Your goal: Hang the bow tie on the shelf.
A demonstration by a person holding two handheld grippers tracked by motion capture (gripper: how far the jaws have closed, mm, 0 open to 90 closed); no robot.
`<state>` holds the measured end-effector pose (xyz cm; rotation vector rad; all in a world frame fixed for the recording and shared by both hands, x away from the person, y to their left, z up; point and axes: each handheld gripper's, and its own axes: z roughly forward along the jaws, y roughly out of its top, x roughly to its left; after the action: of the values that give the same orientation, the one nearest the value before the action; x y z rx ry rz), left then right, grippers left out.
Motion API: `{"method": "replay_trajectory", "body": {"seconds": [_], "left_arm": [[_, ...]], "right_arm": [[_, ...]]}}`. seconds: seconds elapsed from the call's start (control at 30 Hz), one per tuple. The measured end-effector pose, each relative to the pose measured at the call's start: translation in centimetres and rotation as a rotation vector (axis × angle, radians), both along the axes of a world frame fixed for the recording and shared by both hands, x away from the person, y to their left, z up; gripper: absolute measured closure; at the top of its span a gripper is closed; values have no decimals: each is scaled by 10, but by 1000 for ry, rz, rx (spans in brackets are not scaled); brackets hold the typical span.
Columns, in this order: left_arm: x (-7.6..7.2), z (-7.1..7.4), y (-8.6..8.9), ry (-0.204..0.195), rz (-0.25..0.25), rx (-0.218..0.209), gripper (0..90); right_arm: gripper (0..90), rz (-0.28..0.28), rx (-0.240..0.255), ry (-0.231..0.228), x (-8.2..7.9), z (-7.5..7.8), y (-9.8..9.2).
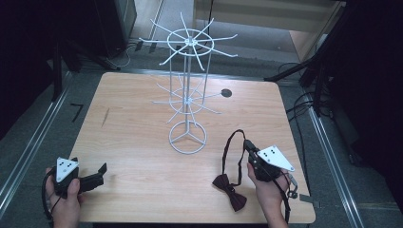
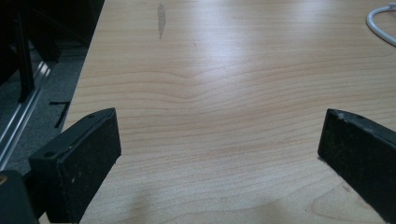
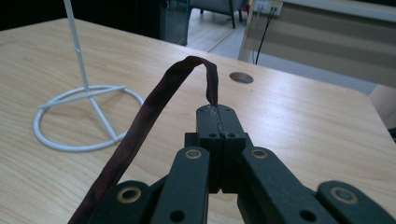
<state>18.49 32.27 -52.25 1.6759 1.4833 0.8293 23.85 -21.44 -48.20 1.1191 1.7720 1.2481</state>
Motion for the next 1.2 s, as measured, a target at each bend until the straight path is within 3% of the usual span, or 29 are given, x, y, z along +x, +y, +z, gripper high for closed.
{"method": "replay_trajectory", "body": {"seconds": [0.37, 0.6, 1.2], "left_arm": [[0, 0, 0, -2, -1, 3, 0], [0, 0, -1, -2, 0, 5, 0], [0, 0, -1, -2, -1, 5, 0]], "right_arm": [[900, 16, 31, -105, -10, 14, 4], [900, 30, 78, -139, -15, 24, 6], [900, 67, 100, -229, -25, 38, 13]]}}
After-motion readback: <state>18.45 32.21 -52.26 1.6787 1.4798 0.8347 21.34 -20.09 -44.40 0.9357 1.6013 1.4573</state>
